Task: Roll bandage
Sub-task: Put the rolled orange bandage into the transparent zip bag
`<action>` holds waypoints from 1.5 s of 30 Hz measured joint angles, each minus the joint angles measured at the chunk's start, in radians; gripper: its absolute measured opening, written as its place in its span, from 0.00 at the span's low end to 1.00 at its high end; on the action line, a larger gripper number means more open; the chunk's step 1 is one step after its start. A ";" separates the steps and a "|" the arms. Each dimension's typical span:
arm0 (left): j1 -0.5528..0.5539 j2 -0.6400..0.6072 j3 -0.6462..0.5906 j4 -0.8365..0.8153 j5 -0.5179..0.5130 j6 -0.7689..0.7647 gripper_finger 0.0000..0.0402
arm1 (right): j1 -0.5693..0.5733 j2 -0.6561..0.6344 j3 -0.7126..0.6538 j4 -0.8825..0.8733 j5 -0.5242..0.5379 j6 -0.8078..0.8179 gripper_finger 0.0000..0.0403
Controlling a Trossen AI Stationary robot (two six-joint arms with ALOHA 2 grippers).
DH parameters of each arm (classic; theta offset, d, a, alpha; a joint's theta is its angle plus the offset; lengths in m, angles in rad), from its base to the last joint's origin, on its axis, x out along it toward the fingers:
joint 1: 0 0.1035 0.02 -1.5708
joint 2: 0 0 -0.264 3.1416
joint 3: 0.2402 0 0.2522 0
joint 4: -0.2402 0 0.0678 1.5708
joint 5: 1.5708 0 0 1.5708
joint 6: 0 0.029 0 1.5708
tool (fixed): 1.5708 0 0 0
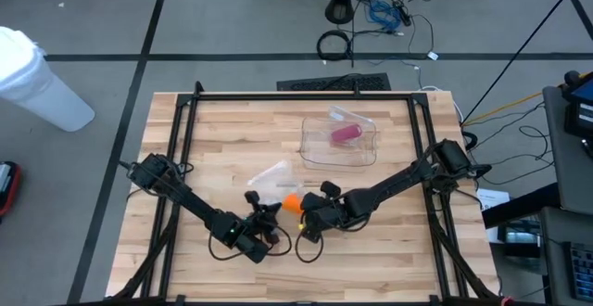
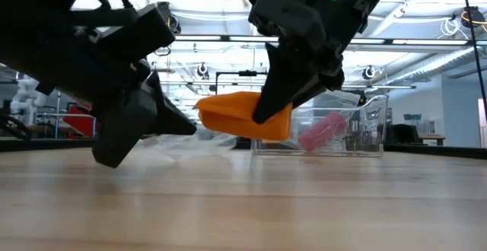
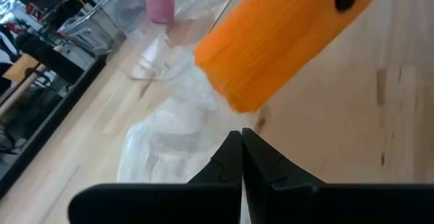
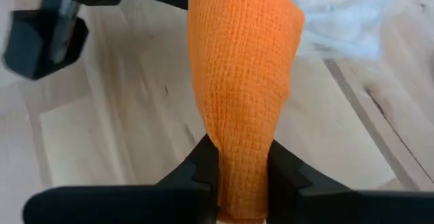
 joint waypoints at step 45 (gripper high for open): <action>0.045 -0.102 0.029 0.114 0.169 -0.104 0.00 | -0.019 0.001 0.000 -0.043 -0.009 0.069 0.15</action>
